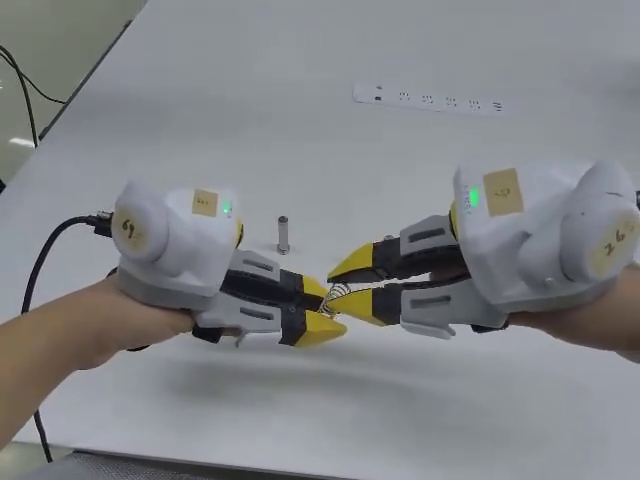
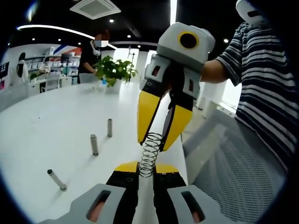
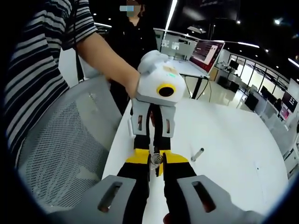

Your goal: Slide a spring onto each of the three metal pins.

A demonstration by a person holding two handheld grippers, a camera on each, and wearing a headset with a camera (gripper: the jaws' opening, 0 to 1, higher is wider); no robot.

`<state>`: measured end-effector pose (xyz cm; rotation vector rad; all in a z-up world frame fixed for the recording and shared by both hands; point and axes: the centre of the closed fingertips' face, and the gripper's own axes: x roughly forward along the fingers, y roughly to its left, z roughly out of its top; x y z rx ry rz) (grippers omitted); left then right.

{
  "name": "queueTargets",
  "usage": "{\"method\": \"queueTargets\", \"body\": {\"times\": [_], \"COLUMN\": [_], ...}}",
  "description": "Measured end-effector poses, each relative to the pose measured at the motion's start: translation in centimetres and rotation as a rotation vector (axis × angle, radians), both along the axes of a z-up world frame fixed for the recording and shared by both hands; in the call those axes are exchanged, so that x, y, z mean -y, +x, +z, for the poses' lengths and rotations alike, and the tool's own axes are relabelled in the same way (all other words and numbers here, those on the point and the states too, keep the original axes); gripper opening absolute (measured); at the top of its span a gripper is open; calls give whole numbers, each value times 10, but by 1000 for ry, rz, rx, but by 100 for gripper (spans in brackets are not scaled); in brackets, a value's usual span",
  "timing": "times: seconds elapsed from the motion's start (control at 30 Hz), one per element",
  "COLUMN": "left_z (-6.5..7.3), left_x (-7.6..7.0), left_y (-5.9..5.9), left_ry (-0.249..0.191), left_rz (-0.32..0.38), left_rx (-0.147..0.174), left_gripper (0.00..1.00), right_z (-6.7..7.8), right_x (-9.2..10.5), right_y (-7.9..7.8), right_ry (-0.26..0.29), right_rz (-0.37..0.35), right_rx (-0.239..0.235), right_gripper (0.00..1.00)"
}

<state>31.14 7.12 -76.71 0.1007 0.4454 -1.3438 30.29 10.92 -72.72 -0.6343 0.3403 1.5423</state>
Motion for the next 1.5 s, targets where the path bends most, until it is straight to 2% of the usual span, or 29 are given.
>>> {"method": "queueTargets", "body": {"times": [0.2,0.53,0.8,1.13,1.5], "left_z": [2,5,6,14,13], "left_x": [3,-1,2,0,-2], "left_y": [1,2,4,13,15], "left_ry": [-7,-21,-23,-43,-33], "left_rz": [-3,18,29,72,98], "left_rx": [7,8,10,15,18], "left_gripper": [3,3,4,5,10], "right_z": [2,5,6,12,12], "right_x": [-7,-5,-5,-5,-4], "right_y": [0,2,3,10,13], "right_ry": [23,44,29,34,35], "right_rz": [-9,-12,5,-7,-18], "right_rx": [27,57,79,102,112], "right_gripper": [8,7,7,7,7]}}
